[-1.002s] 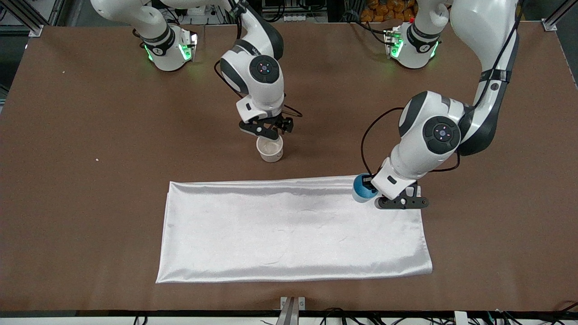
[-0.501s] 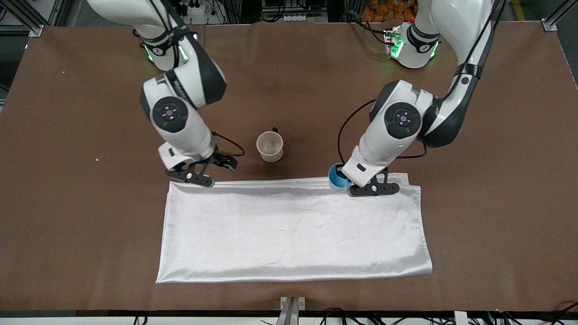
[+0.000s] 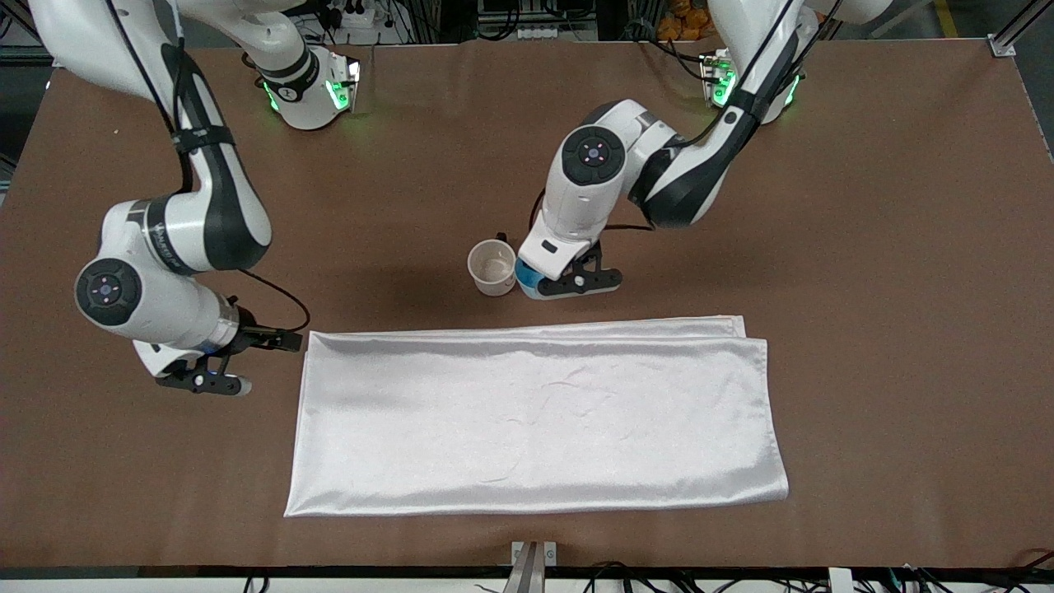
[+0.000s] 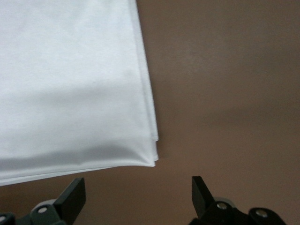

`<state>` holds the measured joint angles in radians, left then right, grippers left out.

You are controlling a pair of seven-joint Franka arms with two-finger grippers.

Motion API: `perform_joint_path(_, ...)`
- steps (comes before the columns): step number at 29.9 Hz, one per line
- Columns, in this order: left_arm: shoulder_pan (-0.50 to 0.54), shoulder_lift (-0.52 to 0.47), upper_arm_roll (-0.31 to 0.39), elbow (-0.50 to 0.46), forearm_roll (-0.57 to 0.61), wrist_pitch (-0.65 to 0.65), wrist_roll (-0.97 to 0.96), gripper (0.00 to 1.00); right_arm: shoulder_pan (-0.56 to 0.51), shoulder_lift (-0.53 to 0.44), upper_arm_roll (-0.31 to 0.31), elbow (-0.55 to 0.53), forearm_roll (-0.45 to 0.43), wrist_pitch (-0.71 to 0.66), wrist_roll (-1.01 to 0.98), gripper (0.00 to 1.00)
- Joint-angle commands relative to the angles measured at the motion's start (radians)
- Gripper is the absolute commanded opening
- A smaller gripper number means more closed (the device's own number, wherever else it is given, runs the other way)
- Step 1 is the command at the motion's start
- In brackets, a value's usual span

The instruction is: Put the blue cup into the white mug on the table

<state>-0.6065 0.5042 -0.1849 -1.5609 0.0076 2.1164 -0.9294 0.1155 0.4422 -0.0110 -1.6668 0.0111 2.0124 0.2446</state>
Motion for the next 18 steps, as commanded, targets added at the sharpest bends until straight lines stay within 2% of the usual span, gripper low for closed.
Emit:
perform_joint_path(1, -0.044, 0.026, 0.007, 0.03, 0.022, 0.004, -0.063, 0.0, -0.076, 0.049, 0.017, 0.028, -0.011, 0.014, -0.04, 1.0)
perform_joint_path(5, -0.104, 0.054, 0.013, 0.044, 0.025, 0.016, -0.097, 0.0, -0.074, 0.035, 0.017, 0.024, -0.008, 0.006, -0.082, 1.0)
perform_joint_path(10, -0.136, 0.076, 0.013, 0.062, 0.023, 0.05, -0.108, 0.0, -0.076, -0.028, 0.019, 0.019, -0.006, -0.036, -0.085, 1.0)
perform_joint_path(18, -0.163, 0.112, 0.016, 0.062, 0.025, 0.093, -0.111, 0.0, -0.096, -0.192, 0.02, -0.016, -0.006, -0.09, -0.09, 1.0)
